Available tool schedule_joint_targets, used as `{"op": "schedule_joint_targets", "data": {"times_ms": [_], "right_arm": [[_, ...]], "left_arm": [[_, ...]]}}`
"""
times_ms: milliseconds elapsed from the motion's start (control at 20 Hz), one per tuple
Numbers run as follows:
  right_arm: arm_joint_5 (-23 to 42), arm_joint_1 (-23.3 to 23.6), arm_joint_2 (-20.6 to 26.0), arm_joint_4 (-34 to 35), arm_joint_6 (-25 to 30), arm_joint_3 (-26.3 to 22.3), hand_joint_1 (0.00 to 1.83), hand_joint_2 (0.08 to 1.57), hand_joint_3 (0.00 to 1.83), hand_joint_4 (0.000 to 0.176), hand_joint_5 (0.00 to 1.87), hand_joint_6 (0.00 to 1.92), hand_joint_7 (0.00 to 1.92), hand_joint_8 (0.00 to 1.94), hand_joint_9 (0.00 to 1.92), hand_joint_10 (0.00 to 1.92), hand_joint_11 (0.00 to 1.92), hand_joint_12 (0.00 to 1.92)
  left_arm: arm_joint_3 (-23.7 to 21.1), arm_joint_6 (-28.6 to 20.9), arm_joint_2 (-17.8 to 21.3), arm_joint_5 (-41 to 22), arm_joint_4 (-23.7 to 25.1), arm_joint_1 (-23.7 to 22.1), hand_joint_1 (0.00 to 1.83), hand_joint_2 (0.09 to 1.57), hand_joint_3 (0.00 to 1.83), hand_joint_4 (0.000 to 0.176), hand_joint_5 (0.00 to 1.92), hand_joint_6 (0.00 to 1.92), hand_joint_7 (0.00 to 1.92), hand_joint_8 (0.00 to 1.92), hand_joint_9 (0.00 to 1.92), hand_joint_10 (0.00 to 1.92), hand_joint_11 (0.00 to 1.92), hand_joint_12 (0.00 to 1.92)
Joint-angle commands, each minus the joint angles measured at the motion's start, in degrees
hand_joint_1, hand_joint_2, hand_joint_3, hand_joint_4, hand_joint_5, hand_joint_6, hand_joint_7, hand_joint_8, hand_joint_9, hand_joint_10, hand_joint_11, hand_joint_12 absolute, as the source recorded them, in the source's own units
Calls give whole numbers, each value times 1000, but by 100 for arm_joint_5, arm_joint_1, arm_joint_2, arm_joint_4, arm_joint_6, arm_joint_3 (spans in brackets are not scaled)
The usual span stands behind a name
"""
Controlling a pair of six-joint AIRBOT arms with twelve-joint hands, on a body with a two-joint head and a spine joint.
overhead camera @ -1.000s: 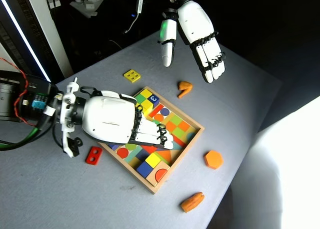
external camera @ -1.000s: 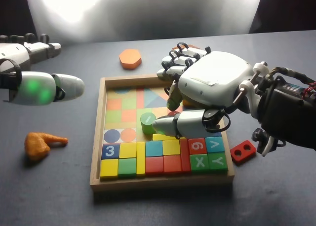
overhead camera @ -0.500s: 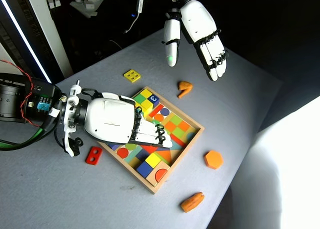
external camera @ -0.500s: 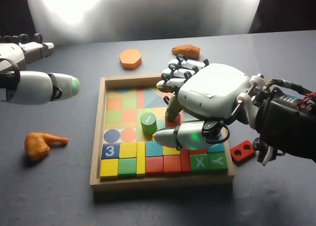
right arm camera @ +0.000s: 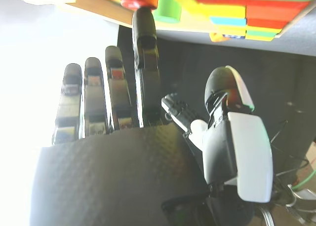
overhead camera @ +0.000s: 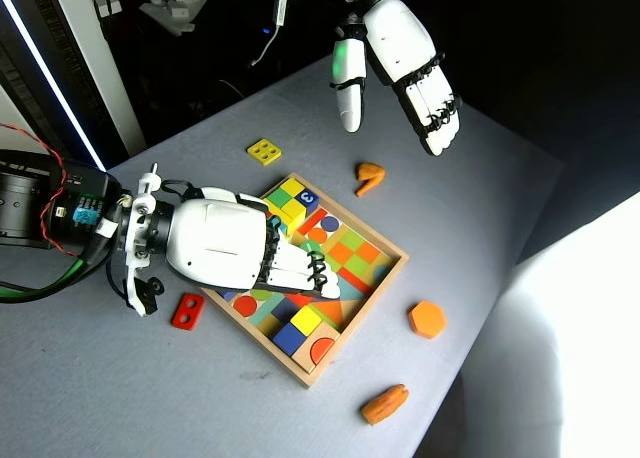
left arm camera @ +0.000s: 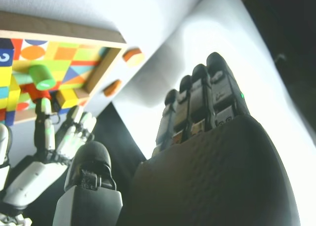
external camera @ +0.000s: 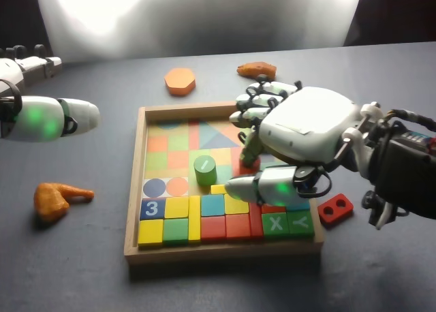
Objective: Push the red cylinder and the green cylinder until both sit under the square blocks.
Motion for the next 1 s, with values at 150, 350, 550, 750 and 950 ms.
{"op": "schedule_joint_targets", "data": {"times_ms": [150, 350, 550, 750, 950], "right_arm": [[252, -139, 192, -66, -52, -119, 0, 1166, 0, 0, 948, 2, 314, 0, 134, 2, 0, 196], [144, -259, 383, -66, -3, -259, 0, 1169, 0, 0, 957, 2, 322, 1, 145, 3, 0, 209], [42, -378, 518, -66, 14, -332, 1, 1171, 0, 0, 954, 1, 311, 0, 133, 2, 0, 217], [-46, -448, 682, -67, 73, -413, 0, 1165, 0, 0, 959, 3, 320, 4, 137, 5, 0, 207], [-139, -629, 817, -68, 66, -496, 10, 1171, 0, 0, 965, 4, 317, 0, 139, 3, 0, 162]], "left_arm": [[-3, 0, 47, 204, 325, -50, 0, 1220, 1, 34, 0, 0, 7, 2, 28, 4, 0, 187], [0, 0, 48, 218, 333, -44, 0, 1219, 0, 33, 35, 8, 44, 5, 60, 11, 0, 355], [-27, 0, 51, 341, 332, -36, 0, 1217, 0, 32, 24, 0, 20, 1, 44, 1, 0, 255], [-39, 0, 52, 404, 331, -39, 0, 1217, 0, 33, 9, 4, 28, 12, 45, 22, 0, 326], [-46, 0, 52, 404, 331, -36, 0, 1227, 1, 29, 16, 4, 37, 4, 44, 12, 0, 331]]}}
